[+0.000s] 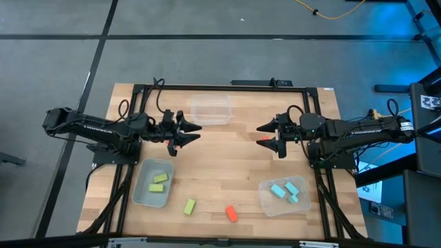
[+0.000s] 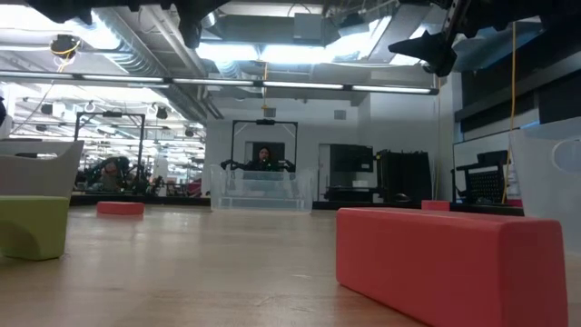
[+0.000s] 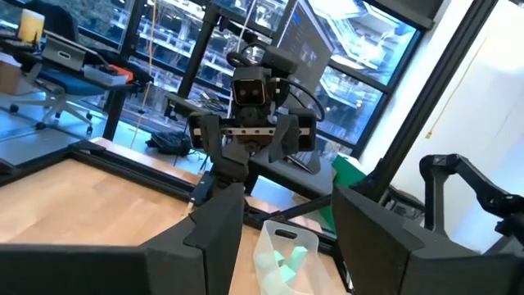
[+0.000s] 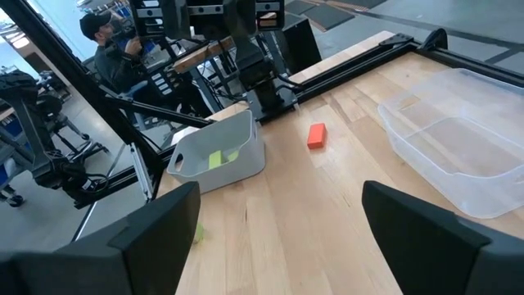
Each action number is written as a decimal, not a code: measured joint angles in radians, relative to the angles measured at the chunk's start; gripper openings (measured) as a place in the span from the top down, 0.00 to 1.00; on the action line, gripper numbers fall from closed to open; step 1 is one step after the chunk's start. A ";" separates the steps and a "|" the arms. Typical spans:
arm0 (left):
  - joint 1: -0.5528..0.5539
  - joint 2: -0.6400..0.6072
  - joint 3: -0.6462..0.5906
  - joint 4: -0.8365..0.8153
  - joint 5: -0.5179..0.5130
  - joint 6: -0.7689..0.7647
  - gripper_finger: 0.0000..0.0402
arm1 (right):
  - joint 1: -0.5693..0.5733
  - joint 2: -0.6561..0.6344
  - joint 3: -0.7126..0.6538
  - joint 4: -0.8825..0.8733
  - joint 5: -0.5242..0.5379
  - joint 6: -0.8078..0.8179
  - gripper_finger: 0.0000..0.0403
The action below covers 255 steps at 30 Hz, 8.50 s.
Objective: Sort & place blocks by color
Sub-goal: Put the lime green arch block into the gray bin
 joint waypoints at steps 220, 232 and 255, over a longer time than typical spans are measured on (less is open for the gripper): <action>-0.658 1.085 0.856 -1.337 -0.071 -0.732 0.58 | 0.000 0.000 0.000 -0.098 0.010 -0.002 0.15; -0.656 1.089 0.912 -1.330 -0.078 -0.624 0.70 | 0.000 0.000 0.000 -0.098 0.027 0.001 0.15; -0.454 0.236 0.734 -1.000 -0.581 0.057 0.70 | 0.000 0.000 0.000 -0.007 0.026 -0.002 0.15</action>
